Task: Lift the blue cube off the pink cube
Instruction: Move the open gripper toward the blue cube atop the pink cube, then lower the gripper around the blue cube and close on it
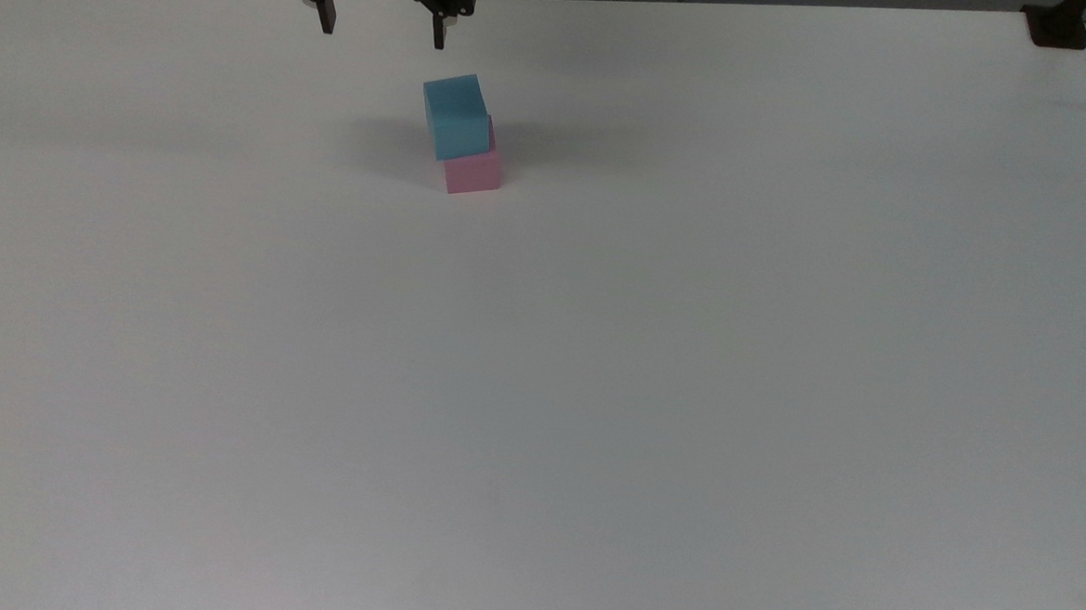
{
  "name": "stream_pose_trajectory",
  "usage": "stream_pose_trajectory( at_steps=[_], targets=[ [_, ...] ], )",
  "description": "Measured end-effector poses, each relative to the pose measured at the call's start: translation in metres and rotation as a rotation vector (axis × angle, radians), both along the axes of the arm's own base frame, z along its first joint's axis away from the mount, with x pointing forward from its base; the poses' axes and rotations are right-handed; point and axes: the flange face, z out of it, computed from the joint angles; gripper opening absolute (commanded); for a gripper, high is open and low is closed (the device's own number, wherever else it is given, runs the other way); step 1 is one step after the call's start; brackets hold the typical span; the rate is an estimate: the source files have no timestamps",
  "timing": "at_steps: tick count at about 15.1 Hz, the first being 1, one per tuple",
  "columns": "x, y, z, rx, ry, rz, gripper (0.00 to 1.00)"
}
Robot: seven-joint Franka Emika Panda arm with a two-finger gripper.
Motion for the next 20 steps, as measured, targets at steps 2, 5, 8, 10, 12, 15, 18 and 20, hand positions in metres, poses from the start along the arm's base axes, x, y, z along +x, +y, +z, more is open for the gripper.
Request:
stream_pose_trajectory(
  at_steps=[2, 5, 8, 10, 12, 15, 18, 20],
  targets=[
    [0.0, 0.0, 0.001, 0.0, -0.001, 0.016, 1.0],
    [-0.004, 0.0, 0.007, -0.001, -0.011, 0.04, 1.0],
    [-0.004, 0.0, 0.008, -0.001, -0.012, 0.045, 1.0],
    [-0.004, 0.0, 0.008, -0.001, -0.01, 0.05, 1.0],
    [-0.008, 0.0, 0.003, 0.0, 0.005, 0.075, 1.0],
    [-0.031, 0.018, -0.029, 0.007, 0.086, 0.168, 1.0],
    [-0.042, 0.037, -0.058, 0.011, 0.148, 0.203, 1.0],
    [-0.045, 0.038, -0.073, 0.012, 0.167, 0.209, 1.0]
  ],
)
